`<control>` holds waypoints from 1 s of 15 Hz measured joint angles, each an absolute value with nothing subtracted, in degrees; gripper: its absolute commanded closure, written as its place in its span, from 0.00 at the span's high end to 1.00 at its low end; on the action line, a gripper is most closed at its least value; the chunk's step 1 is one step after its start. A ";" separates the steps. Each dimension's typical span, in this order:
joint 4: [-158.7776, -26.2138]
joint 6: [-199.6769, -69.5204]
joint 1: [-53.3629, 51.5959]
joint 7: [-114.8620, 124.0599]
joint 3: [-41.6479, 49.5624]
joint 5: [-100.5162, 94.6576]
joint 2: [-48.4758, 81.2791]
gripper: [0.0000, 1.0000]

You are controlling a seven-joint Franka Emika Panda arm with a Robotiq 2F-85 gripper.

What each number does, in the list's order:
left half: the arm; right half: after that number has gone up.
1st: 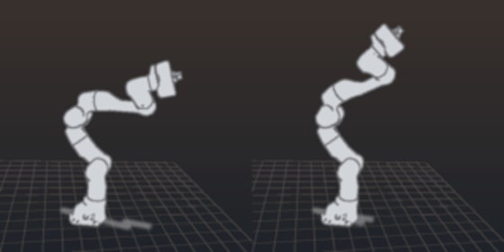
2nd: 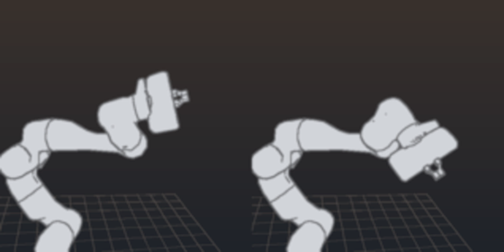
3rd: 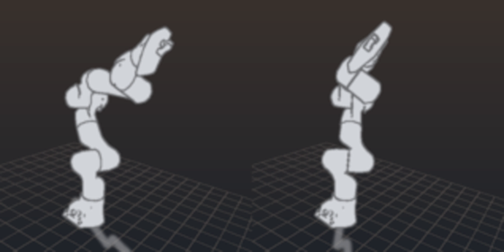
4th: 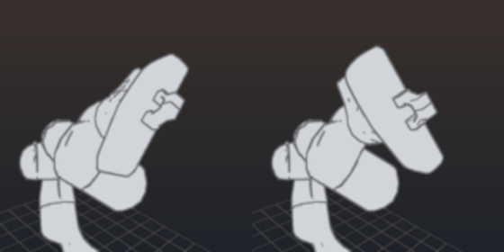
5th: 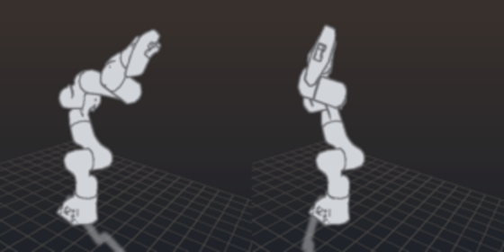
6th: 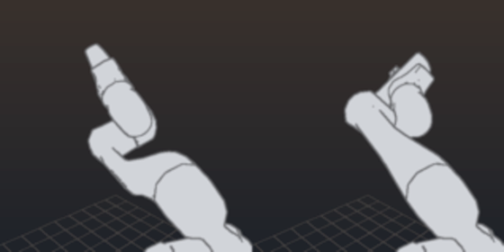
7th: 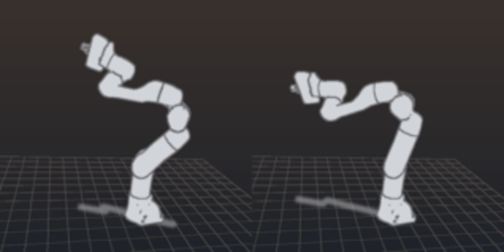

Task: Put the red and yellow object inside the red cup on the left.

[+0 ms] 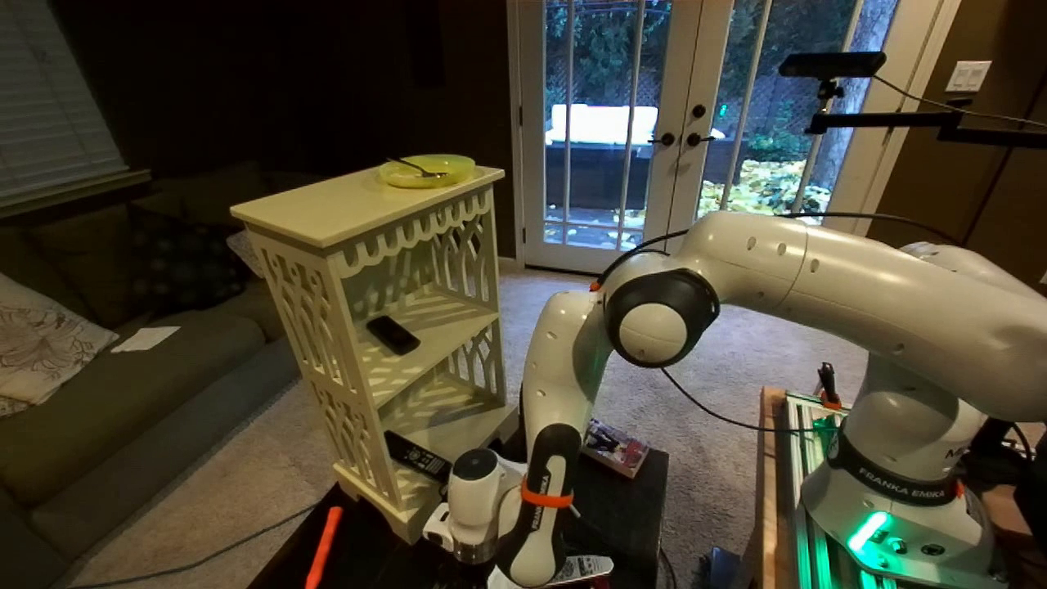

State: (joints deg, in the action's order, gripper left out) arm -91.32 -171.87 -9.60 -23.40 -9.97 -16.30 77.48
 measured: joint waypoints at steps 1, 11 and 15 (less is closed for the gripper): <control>-93.63 -172.61 -8.69 -23.26 -10.42 -16.30 75.80 0.08; -120.71 -165.40 0.71 -18.41 -15.97 -14.20 56.30 0.08; -127.02 -162.25 2.68 -17.81 -17.15 -11.68 52.93 0.33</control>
